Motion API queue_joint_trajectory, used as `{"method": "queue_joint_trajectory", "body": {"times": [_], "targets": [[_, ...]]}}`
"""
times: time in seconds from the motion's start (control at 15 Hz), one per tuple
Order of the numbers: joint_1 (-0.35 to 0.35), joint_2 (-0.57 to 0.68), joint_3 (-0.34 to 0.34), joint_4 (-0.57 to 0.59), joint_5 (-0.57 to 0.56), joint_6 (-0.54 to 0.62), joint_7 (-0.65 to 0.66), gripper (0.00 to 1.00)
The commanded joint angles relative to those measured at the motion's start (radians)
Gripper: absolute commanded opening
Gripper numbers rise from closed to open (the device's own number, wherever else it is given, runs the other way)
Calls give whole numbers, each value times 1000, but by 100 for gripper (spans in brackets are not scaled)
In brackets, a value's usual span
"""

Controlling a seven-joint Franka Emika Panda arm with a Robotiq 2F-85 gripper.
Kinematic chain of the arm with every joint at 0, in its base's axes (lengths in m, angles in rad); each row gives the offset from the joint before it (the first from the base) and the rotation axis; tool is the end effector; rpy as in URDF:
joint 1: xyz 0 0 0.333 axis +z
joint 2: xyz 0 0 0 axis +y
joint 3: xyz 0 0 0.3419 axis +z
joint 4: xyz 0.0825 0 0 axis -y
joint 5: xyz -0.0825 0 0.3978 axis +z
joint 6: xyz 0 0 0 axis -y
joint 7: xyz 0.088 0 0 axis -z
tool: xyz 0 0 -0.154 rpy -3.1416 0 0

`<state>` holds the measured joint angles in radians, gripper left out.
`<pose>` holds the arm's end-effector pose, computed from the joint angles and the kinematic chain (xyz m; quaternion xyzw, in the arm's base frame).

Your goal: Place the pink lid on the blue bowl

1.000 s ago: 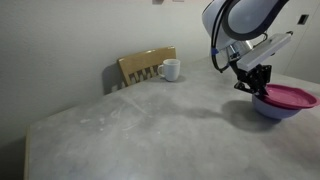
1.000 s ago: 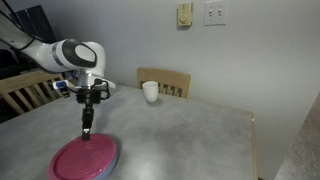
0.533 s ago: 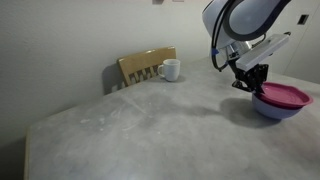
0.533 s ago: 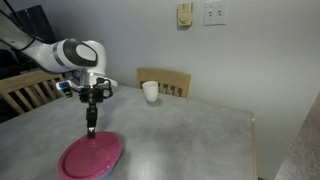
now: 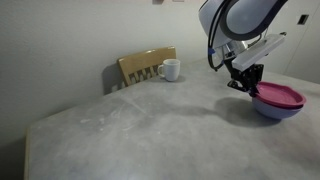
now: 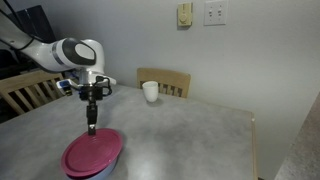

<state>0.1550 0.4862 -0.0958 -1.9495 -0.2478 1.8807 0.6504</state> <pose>0.5515 0.0022 0.1751 0.9301 -0.2126 -0.2111 0.2123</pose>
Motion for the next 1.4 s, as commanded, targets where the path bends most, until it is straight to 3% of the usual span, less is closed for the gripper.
{"method": "queue_joint_trajectory", "body": {"times": [0.0,1.07,1.27,1.33], "targets": [[2,12,4,16,-14,-37,13,3],[2,40,13,13,-4,-59,42,3],[3,41,11,13,-8,-61,45,25],[3,42,11,14,-8,-59,46,41]]}}
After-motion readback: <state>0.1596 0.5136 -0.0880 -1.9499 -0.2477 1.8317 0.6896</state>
